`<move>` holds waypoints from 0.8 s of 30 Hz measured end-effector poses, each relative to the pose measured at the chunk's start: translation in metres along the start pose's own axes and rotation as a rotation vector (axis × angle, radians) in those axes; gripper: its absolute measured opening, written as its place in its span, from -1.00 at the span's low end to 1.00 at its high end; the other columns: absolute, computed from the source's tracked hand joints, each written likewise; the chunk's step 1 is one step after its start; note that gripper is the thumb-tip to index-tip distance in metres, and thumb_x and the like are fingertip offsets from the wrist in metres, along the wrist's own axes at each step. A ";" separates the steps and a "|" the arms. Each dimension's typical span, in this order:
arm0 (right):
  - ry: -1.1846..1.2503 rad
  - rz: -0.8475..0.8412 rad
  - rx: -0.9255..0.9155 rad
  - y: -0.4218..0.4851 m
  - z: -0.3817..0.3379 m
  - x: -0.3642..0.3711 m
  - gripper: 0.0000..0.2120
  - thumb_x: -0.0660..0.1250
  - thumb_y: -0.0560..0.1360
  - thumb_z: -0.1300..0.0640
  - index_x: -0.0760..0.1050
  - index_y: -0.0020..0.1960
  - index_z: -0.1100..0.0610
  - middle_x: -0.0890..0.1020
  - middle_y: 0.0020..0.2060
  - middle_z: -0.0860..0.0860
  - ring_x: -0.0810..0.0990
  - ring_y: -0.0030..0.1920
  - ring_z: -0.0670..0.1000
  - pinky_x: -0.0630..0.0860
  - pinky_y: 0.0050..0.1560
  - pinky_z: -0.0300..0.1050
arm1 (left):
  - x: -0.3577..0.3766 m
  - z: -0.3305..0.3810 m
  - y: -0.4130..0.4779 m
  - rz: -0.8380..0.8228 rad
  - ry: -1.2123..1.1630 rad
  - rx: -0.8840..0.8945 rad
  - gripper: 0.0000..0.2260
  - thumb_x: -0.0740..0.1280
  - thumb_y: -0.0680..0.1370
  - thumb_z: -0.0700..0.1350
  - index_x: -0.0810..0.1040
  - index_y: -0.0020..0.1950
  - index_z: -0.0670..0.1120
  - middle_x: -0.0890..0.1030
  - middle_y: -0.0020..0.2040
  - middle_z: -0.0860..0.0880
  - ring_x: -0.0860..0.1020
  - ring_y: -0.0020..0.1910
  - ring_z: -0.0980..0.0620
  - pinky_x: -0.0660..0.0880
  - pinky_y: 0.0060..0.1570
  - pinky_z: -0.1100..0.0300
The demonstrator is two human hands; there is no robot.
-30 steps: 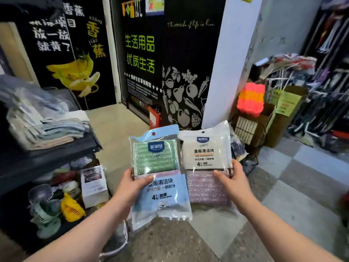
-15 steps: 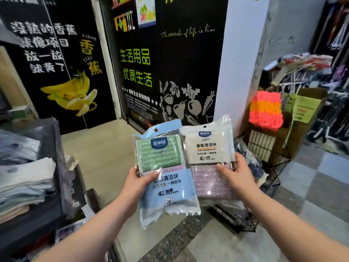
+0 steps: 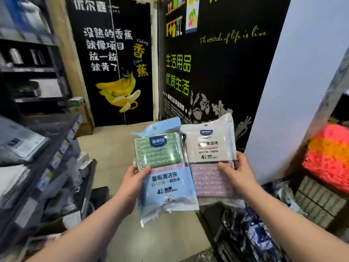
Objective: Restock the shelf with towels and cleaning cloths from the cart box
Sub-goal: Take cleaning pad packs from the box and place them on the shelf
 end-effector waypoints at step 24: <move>0.133 -0.344 -0.192 0.306 -0.054 0.279 -0.56 0.39 0.45 0.23 0.34 0.27 0.04 0.60 0.08 0.03 0.59 0.06 0.04 0.56 0.06 0.02 | -0.152 0.062 0.286 0.424 -0.073 0.125 -0.53 0.44 0.37 0.09 0.48 0.19 -0.09 0.67 0.03 -0.19 0.65 -0.01 -0.25 0.53 0.08 -0.26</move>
Point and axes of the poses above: each hand's wrist, its own y-axis towards the middle knuckle, its own x-axis out of the palm, z = x × y, the point moved 3 cm from there along y, towards the middle knuckle
